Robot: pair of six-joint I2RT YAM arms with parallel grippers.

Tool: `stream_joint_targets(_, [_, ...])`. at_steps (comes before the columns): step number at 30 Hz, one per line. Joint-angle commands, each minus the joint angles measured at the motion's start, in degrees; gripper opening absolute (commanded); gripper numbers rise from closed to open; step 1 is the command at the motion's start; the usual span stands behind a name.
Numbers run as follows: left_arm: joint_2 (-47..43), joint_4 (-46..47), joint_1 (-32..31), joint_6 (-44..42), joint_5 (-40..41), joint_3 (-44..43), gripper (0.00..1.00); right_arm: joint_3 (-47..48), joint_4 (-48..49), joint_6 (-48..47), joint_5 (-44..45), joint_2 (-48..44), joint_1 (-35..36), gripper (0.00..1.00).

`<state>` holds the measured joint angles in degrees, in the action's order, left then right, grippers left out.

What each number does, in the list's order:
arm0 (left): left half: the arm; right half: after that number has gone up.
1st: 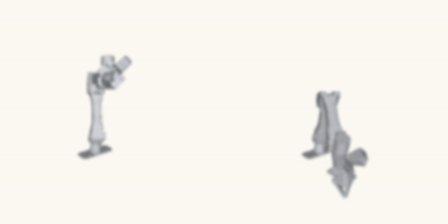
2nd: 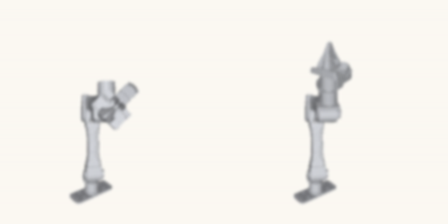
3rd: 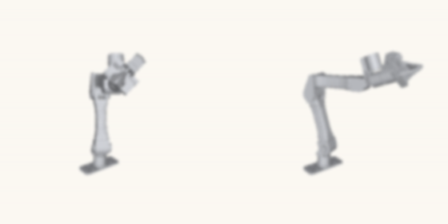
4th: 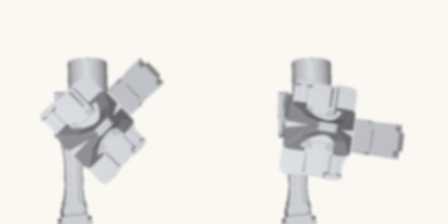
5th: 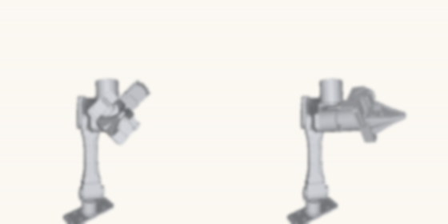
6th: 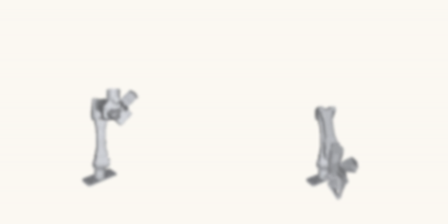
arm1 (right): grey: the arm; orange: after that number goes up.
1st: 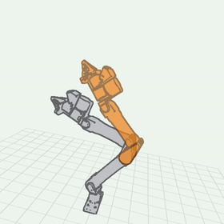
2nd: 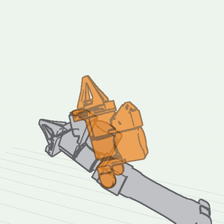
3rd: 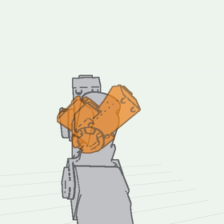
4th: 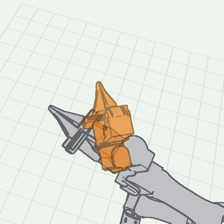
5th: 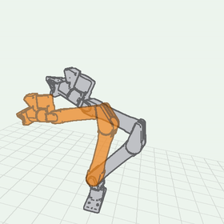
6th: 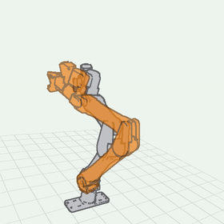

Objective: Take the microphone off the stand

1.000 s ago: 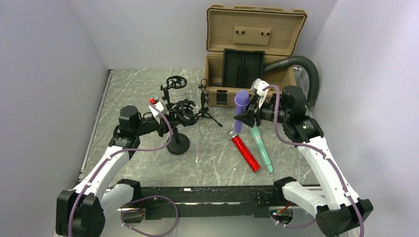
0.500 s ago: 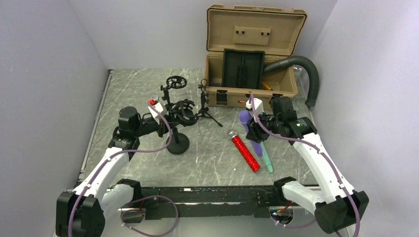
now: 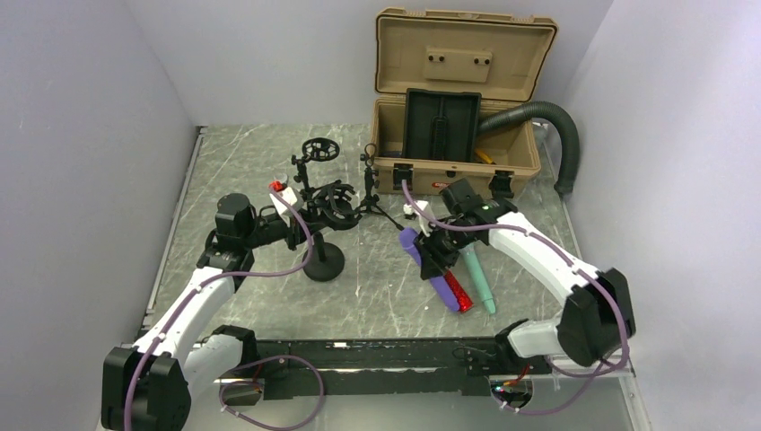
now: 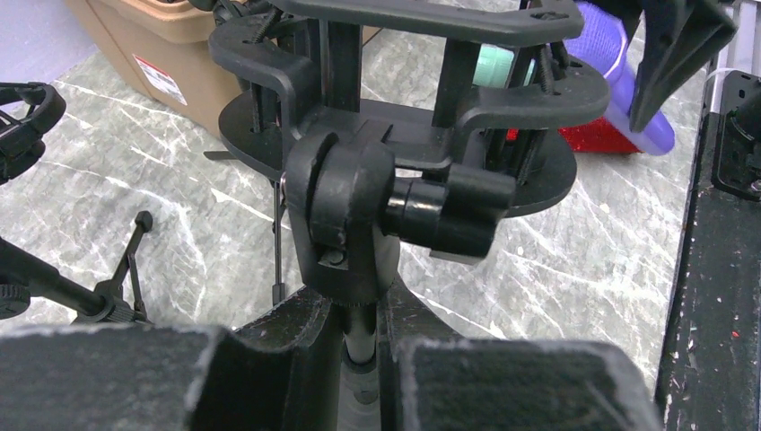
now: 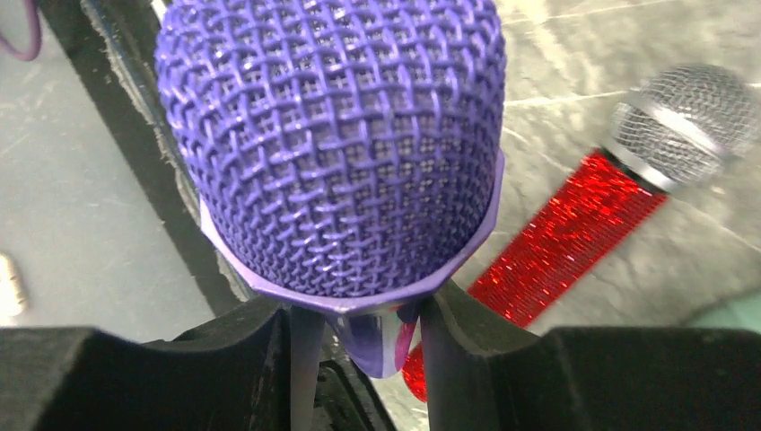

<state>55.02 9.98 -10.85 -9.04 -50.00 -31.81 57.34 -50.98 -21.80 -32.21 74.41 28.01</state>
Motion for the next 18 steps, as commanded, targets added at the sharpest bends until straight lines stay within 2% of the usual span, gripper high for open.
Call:
stream_joint_targets(1, [-0.3, 2.4, 0.1, -1.8, 0.0, -2.4, 0.00, 3.4, -0.3, 2.2, -6.6, 5.7, 2.1, 0.00])
stream_joint_targets(5, [-1.0, 2.5, 0.3, -3.0, 0.9, -1.6, 0.00, 5.3, -0.7, 3.3, -8.6, 12.3, 4.9, 0.00])
stream_joint_targets(12, [-0.3, 1.7, 0.4, -3.6, 0.5, -1.8, 0.00, 9.4, -1.0, 5.4, -5.2, 23.1, 9.6, 0.00])
stream_joint_targets(18, [-0.6, 1.0, 0.7, -3.4, 0.2, -2.2, 0.00, 9.0, 0.7, 8.0, -0.3, 26.7, 9.8, 0.00])
